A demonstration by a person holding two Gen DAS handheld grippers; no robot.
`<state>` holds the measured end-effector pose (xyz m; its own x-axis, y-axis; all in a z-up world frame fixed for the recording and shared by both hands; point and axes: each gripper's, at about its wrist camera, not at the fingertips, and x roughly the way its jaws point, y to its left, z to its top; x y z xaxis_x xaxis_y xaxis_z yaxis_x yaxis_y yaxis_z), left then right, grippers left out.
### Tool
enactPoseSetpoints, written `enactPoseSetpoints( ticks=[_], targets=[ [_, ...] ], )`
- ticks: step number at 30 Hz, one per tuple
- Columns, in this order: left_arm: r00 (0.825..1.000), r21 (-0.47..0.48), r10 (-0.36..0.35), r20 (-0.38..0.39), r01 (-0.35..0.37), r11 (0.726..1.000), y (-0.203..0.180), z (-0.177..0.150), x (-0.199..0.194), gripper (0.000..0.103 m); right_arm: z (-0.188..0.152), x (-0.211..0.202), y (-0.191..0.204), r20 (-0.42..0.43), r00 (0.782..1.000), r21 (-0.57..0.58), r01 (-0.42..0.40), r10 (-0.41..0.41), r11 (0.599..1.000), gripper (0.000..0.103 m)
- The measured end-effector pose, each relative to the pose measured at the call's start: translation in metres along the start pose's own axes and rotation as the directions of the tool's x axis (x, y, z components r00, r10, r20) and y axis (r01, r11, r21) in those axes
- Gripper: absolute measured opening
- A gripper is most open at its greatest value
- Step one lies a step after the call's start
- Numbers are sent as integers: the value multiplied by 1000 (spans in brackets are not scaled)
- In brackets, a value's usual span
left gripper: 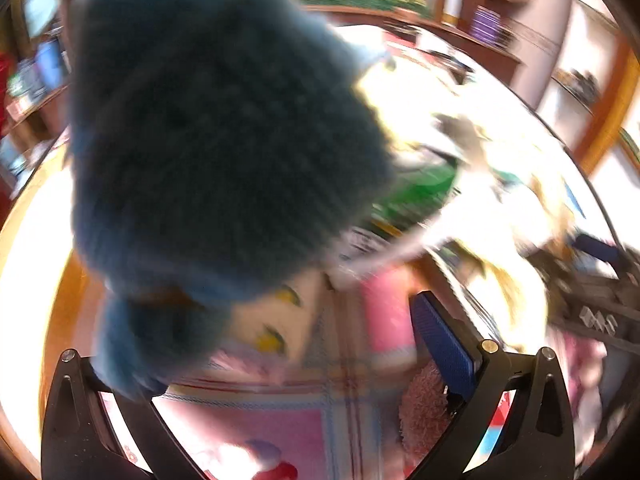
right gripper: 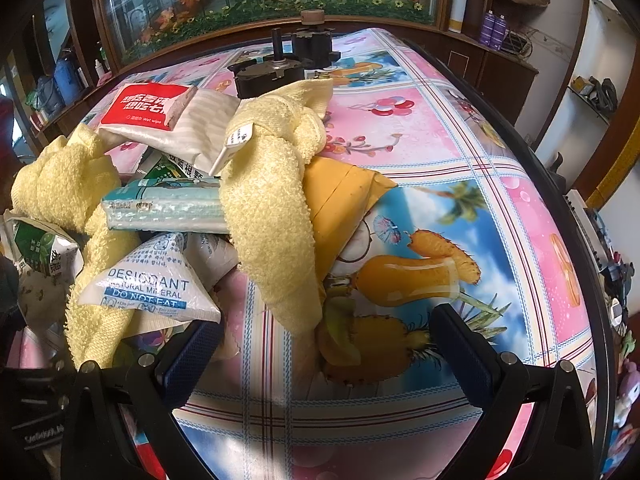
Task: Organize soft objects
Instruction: 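Grasp the pink fuzzy ball with the right tool while the left grasps the bee-print box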
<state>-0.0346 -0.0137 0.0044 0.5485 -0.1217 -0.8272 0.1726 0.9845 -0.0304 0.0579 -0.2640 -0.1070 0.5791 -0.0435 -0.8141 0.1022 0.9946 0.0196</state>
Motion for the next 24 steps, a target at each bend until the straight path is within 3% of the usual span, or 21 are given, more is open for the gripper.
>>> enactPoseSetpoints(
  ticks=[1,2,4,7,10,12,14,18,22,23,24],
  targets=[
    [997,-34,-67,26,68,997,7,-2,-8,92,0,0,0,0,1000,0,-1,1,1000,103],
    [989,-61,-141,52,144,988,15,-2,-16,91,0,0,0,1,1000,0,-3,3,1000,103],
    [957,-95,-271,106,281,955,33,-4,-31,91,-1,-1,0,1,1000,-1,-3,3,1000,103],
    [900,-152,-409,150,430,890,69,-4,-37,91,-1,-1,1,2,1000,-2,-4,4,1000,103],
    [838,-246,-506,204,544,803,111,-2,-33,89,-2,-2,1,2,1000,-2,-6,6,1000,103],
    [840,-275,-498,215,541,795,125,6,-28,89,-2,-2,1,2,1000,-3,-6,6,1000,103],
    [853,-299,-474,217,521,800,140,20,-15,89,-2,-2,2,2,1000,-4,-7,7,1000,103],
    [900,-275,-372,228,427,862,137,31,-27,89,-2,-3,2,2,1000,-5,-9,9,1000,103],
    [894,-225,-342,291,411,884,122,20,-52,102,-2,-3,2,3,1000,-4,-9,9,1000,103],
    [902,-224,-342,265,402,888,120,16,-52,103,-2,-3,2,3,1000,-4,-10,10,1000,103],
    [928,-219,-313,200,354,909,113,17,-48,102,-3,-3,2,3,1000,-3,-11,11,1000,103]
  ],
)
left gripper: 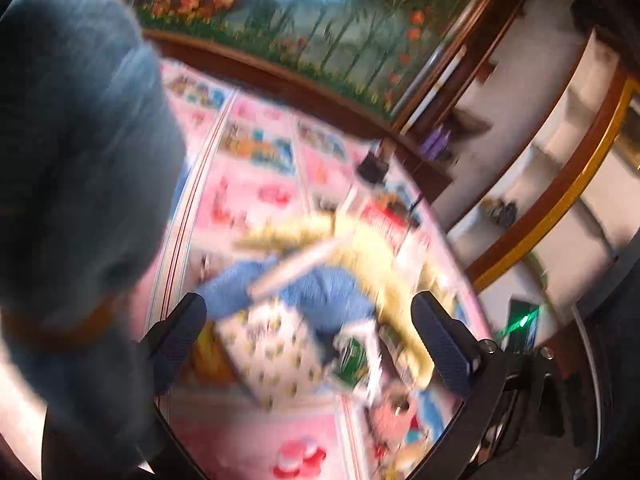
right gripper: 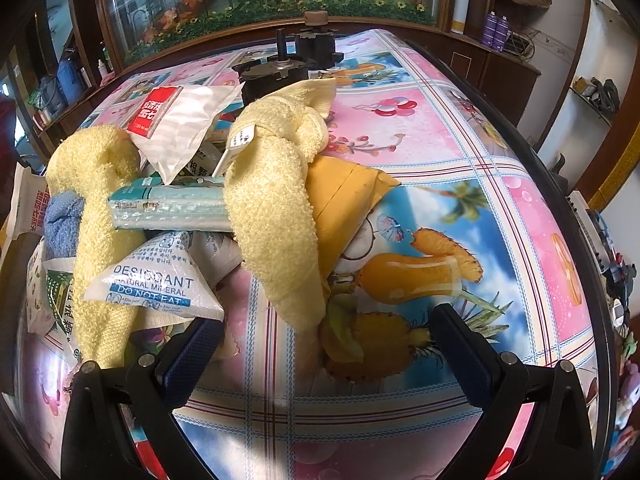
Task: Organize soft objects
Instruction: 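Grasp the pink fuzzy ball with the right tool while the left grasps the bee-print box, then carry the pink ball and bee-print box into the yellow-rimmed tray and release both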
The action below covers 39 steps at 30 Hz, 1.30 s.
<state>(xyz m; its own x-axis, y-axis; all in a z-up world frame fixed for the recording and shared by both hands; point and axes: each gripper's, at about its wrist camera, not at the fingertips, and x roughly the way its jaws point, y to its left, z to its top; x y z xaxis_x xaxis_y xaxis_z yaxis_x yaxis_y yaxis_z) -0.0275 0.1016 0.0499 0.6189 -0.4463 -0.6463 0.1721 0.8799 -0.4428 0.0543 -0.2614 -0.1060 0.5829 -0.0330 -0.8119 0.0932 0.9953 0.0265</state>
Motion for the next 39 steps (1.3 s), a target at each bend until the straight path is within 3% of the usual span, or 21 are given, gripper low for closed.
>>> enactPoseSetpoints(
  ticks=[1,4,7,10,13,16,19,21,25,28,30,33,35,36,39],
  targets=[
    [997,46,59,-54,-56,997,-9,-7,8,101,0,0,0,0,1000,0,0,0,1000,103],
    [995,116,86,-56,-79,990,-20,-13,20,101,0,0,0,1,1000,1,-5,5,1000,103],
    [991,81,89,-105,-80,993,-21,-13,44,101,-2,-5,-7,6,999,16,-35,35,999,103],
    [983,47,118,-143,-112,993,-10,-11,62,97,-10,-30,-17,49,998,23,-47,46,999,92],
    [981,3,104,-162,-105,994,0,-9,79,94,-21,-65,-12,115,989,-53,-92,97,994,92],
    [982,-13,108,-155,-111,994,-6,-2,99,88,-34,-83,20,68,970,-192,-219,235,957,91],
    [984,-18,98,-150,-102,995,-6,0,108,88,-45,-81,61,-8,948,-315,-303,317,899,81],
    [985,-9,103,-140,-105,994,-6,0,113,90,-45,-70,82,-40,946,-348,-315,322,883,72],
    [987,21,117,-112,-115,993,-9,-1,127,103,-37,-49,101,-76,948,-346,-316,309,884,72],
    [978,94,187,-91,-178,979,-20,-3,143,103,-37,-38,108,-106,947,-341,-321,303,884,72],
    [978,88,191,-80,-184,979,-22,-2,146,102,-38,-33,109,-107,950,-341,-311,292,887,62],
    [987,60,143,-80,-138,989,-40,-5,144,70,-38,-34,108,-102,952,-337,-307,290,890,51],
    [991,10,99,-89,-99,995,-34,-6,126,60,-39,-37,104,-108,945,-311,-327,309,892,47],
    [991,0,98,-90,-98,995,-27,-8,120,37,-40,-38,101,-112,943,-301,-334,315,893,47],
    [994,-54,32,-100,-38,998,-18,-8,115,33,-45,-45,95,-114,940,-286,-342,322,895,47]
  ],
)
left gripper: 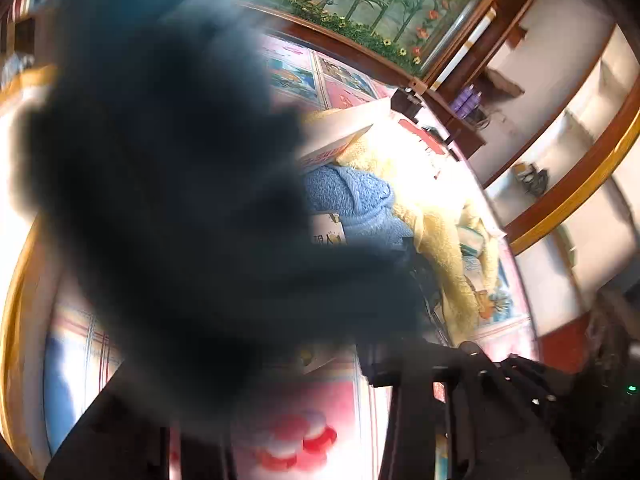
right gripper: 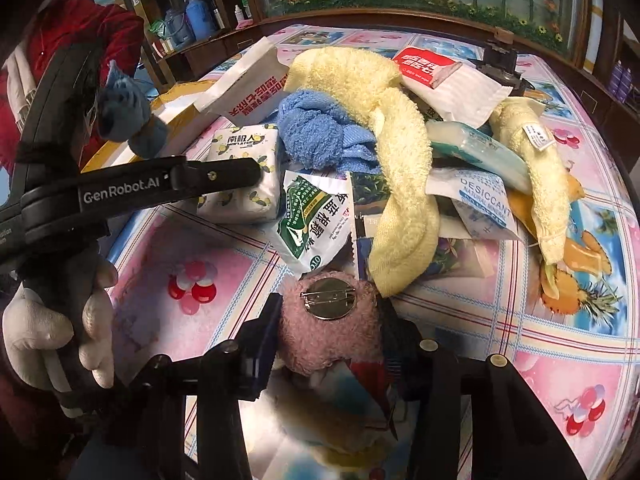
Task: Organize soft objects
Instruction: 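Carry the pink ball and bee-print box into the yellow-rimmed tray and release both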
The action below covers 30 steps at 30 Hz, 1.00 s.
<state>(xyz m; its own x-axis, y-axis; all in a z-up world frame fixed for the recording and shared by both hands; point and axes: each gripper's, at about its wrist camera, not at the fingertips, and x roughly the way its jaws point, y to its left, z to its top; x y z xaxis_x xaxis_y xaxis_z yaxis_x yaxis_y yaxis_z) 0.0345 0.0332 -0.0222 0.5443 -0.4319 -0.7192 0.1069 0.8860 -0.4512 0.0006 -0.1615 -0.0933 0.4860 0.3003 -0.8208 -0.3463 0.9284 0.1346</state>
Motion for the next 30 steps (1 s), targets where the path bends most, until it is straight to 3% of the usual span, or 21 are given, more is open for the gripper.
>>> enactPoseSetpoints(
  ticks=[4,6,8,11,13,14,17,18,19,21,25,30],
  targets=[
    [1000,-10,-10,7,10,1000,8,5,-5,32,-12,-18,-3,18,1000,3,-10,10,1000,47],
    [1000,-16,-20,8,20,1000,7,-21,-13,32,-19,-28,-1,34,999,0,-11,11,1000,47],
    [1000,-22,-4,4,4,1000,-4,-22,-14,36,-24,-36,2,48,999,-9,-12,12,1000,47],
    [998,9,65,2,-65,998,-22,-19,-6,57,-27,-43,4,62,998,-18,-16,17,1000,47],
    [991,41,136,-1,-136,990,-36,-14,5,83,-28,-46,4,69,997,-17,-20,21,1000,47],
    [984,65,177,-9,-176,982,-43,-12,11,84,-27,-46,6,70,997,-15,-22,23,1000,47],
    [962,173,274,3,-270,947,-71,-14,34,84,-28,-46,8,70,997,-11,-26,26,1000,47],
    [956,206,292,7,-287,936,-78,-15,38,73,-26,-45,7,70,997,-10,-25,26,1000,47],
    [961,219,277,14,-273,937,-82,-16,37,51,-27,-46,7,73,997,-9,-26,27,1000,47],
    [981,184,191,-15,-185,965,-83,-17,37,51,-26,-48,7,80,996,-13,-25,26,1000,47],
    [995,149,97,7,-97,984,-81,-20,22,51,-19,-54,12,100,994,-33,-30,33,999,47],
    [993,98,36,114,-47,994,-72,-9,-22,51,0,-53,23,111,992,-58,-60,66,997,47]
  ],
)
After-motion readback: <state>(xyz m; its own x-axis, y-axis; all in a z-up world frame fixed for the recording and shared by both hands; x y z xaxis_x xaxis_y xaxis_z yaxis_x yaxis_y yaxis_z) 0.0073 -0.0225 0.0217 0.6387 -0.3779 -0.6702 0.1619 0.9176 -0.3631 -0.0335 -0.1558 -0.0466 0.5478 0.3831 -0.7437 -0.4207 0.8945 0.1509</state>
